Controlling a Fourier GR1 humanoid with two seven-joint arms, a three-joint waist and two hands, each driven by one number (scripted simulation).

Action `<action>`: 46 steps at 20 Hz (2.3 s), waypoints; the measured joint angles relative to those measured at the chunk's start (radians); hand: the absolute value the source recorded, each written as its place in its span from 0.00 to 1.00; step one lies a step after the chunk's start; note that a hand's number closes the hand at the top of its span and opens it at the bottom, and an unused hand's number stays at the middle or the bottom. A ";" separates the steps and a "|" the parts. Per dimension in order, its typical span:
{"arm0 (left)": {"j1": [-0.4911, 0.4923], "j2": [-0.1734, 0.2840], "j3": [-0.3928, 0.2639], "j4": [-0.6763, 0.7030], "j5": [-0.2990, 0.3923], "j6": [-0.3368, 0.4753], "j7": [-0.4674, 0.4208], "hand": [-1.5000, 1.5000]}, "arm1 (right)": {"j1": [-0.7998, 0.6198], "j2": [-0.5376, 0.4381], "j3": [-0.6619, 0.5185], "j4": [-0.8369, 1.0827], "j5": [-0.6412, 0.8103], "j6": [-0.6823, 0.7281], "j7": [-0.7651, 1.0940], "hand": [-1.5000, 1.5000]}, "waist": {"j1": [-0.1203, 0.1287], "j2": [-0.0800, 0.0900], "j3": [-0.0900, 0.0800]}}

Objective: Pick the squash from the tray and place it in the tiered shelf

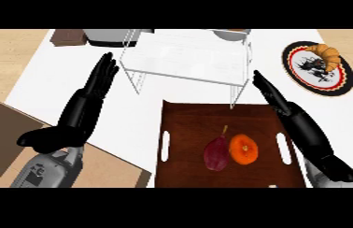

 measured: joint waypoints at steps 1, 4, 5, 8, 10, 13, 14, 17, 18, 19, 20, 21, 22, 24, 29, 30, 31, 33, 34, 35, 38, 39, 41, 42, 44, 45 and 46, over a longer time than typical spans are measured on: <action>0.015 0.036 0.006 0.007 0.003 -0.003 0.009 0.50 | 0.022 0.003 -0.010 -0.014 0.012 -0.028 0.005 1.00 | -0.003 -0.001 0.013; 0.073 0.029 0.075 0.033 0.021 0.027 0.069 0.50 | 0.088 0.005 -0.103 -0.020 0.045 -0.161 0.031 1.00 | -0.039 -0.011 0.056; 0.090 0.035 0.087 0.044 0.029 0.039 0.094 0.50 | 0.110 0.003 -0.146 -0.016 0.053 -0.209 0.041 1.00 | -0.059 -0.012 0.062; 0.141 0.050 0.121 0.054 0.060 0.069 0.162 0.50 | 0.211 -0.025 -0.255 0.050 0.097 -0.333 0.114 1.00 | -0.119 -0.001 0.073; 0.176 0.059 0.128 0.035 0.087 0.087 0.209 0.50 | 0.282 0.000 -0.315 0.089 0.097 -0.417 0.160 0.00 | -0.142 -0.001 0.078; 0.200 0.069 0.128 0.015 0.124 0.106 0.269 0.50 | 0.370 0.056 -0.370 0.099 0.091 -0.518 0.185 0.00 | -0.151 -0.005 0.076; 0.201 0.072 0.126 0.009 0.134 0.109 0.284 0.50 | 0.398 0.071 -0.377 0.092 0.094 -0.541 0.185 0.00 | -0.148 -0.006 0.074; 0.205 0.070 0.137 -0.002 0.153 0.114 0.323 0.50 | 0.477 0.104 -0.367 0.052 0.104 -0.573 0.179 0.00 | -0.132 -0.008 0.071; 0.208 0.065 0.149 -0.001 0.158 0.114 0.334 0.50 | 0.503 0.109 -0.358 0.034 0.107 -0.572 0.177 0.00 | -0.127 -0.008 0.072; 0.210 0.063 0.156 -0.001 0.160 0.111 0.342 0.50 | 0.526 0.115 -0.344 0.016 0.112 -0.569 0.177 0.00 | -0.121 -0.008 0.072; 0.211 0.061 0.157 -0.001 0.162 0.110 0.349 0.50 | 0.547 0.118 -0.330 -0.005 0.117 -0.566 0.179 0.00 | -0.116 -0.007 0.072; 0.212 0.063 0.154 -0.003 0.162 0.108 0.357 0.50 | 0.570 0.124 -0.311 -0.026 0.124 -0.564 0.183 0.00 | -0.112 -0.006 0.072; 0.218 0.062 0.165 -0.008 0.163 0.100 0.364 0.50 | 0.590 0.128 -0.295 -0.048 0.130 -0.563 0.191 0.00 | -0.103 -0.006 0.072; 0.229 0.060 0.171 -0.018 0.157 0.093 0.377 0.50 | 0.623 0.128 -0.262 -0.092 0.146 -0.558 0.211 0.00 | -0.092 -0.004 0.073; 0.249 0.079 0.151 -0.076 0.155 0.079 0.415 0.50 | 0.692 0.105 -0.187 -0.184 0.207 -0.548 0.316 0.00 | -0.058 0.007 0.064; 0.250 0.082 0.147 -0.090 0.156 0.078 0.424 0.50 | 0.700 0.103 -0.176 -0.201 0.223 -0.553 0.346 0.00 | -0.050 0.009 0.061; 0.251 0.084 0.144 -0.100 0.152 0.078 0.429 0.50 | 0.707 0.105 -0.163 -0.217 0.237 -0.560 0.377 0.00 | -0.044 0.011 0.058; 0.251 0.087 0.139 -0.119 0.148 0.077 0.440 0.50 | 0.717 0.099 -0.153 -0.248 0.271 -0.574 0.447 0.00 | -0.034 0.016 0.054; 0.251 0.090 0.138 -0.128 0.148 0.075 0.447 0.50 | 0.723 0.098 -0.146 -0.261 0.290 -0.582 0.482 0.00 | -0.030 0.018 0.051; 0.250 0.091 0.136 -0.135 0.148 0.074 0.453 0.50 | 0.723 0.096 -0.144 -0.274 0.308 -0.591 0.518 0.00 | -0.024 0.020 0.050; 0.257 0.094 0.126 -0.158 0.144 0.073 0.472 0.50 | 0.725 0.089 -0.134 -0.307 0.371 -0.609 0.631 0.00 | -0.008 0.025 0.047; 0.257 0.095 0.123 -0.165 0.141 0.073 0.474 0.50 | 0.724 0.087 -0.129 -0.314 0.395 -0.612 0.669 0.00 | -0.003 0.027 0.045; 0.254 0.098 0.118 -0.173 0.139 0.072 0.484 0.50 | 0.715 0.082 -0.124 -0.323 0.439 -0.612 0.747 0.00 | 0.006 0.031 0.042; 0.253 0.098 0.117 -0.177 0.139 0.072 0.487 0.50 | 0.711 0.082 -0.117 -0.330 0.460 -0.611 0.787 0.00 | 0.010 0.032 0.041; 0.248 0.100 0.112 -0.180 0.132 0.072 0.491 0.50 | 0.691 0.081 -0.108 -0.338 0.496 -0.599 0.871 0.00 | 0.018 0.033 0.039; 0.245 0.101 0.110 -0.179 0.131 0.070 0.496 0.50 | 0.679 0.079 -0.103 -0.341 0.512 -0.587 0.912 0.00 | 0.021 0.035 0.038; 0.242 0.101 0.108 -0.179 0.130 0.068 0.498 0.50 | 0.666 0.078 -0.097 -0.342 0.529 -0.576 0.951 0.00 | 0.025 0.036 0.038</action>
